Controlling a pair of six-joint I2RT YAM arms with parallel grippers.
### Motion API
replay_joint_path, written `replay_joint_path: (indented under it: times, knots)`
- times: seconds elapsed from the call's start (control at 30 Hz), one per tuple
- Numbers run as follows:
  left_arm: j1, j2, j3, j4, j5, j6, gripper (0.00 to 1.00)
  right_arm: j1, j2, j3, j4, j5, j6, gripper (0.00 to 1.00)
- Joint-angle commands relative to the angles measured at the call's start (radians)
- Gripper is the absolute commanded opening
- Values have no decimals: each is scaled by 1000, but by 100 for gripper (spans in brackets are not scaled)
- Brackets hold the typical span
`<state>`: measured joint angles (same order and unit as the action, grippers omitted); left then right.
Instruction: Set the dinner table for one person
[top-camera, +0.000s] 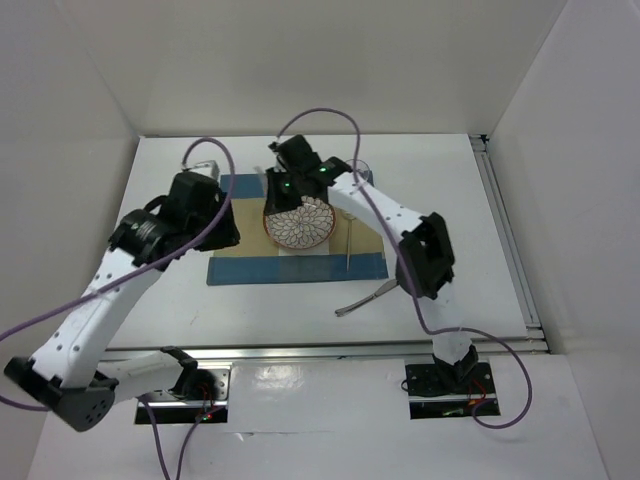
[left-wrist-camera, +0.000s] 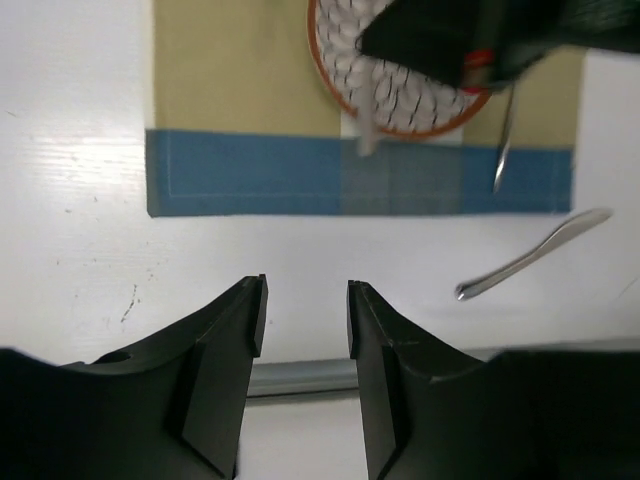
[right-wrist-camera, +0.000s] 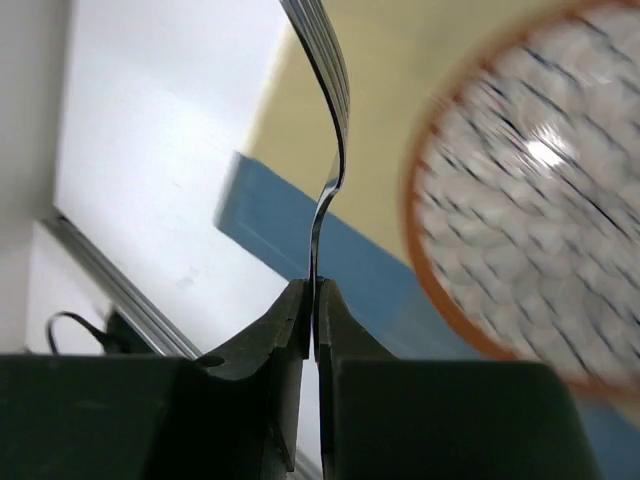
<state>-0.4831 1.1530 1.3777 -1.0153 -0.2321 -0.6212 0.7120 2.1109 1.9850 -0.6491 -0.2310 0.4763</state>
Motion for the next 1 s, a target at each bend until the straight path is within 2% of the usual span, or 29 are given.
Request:
replay_joint_path:
  times: [0.0,0.03,0.13,0.27,0.43,0.47,0.5,0.6,0.63,0.87,0.9,0.97]
  knots:
    - [-2,-128,93,-35,-144,-120,54,42,193,216,-7,-68,47,0]
    - [-2,-139,113,-35,-144,-120,54,43,266,306,-7,-68,56,0]
    - [-2,-148,142,-45,-144,-120,54,53,371,414,3,-105,105,0]
    - [-2,-138,142,-55,-121,-109,54,64,414,382,103,-105,162,0]
    - [-2,-136,123,-68,-96,-100,54,73,446,382,126,-94,196,2]
    - [-2,-136,123,-68,-87,-100,54,73,446,382,126,-94,206,9]
    - [-2,-136,113,-68,-78,-89,54,73,446,382,138,-94,206,24]
    - [-2,-136,113,-68,-67,-89,54,73,436,353,163,-94,206,41]
    - [-2,-136,113,-68,-67,-89,54,73,426,328,175,-94,215,49]
    - [-2,-136,113,-68,-58,-80,54,73,344,319,177,-67,203,48]
    - [-2,-136,113,-68,-58,-80,54,73,296,319,166,-67,193,45]
    - [-2,-136,122,-68,-58,-80,54,84,227,270,141,-13,177,45]
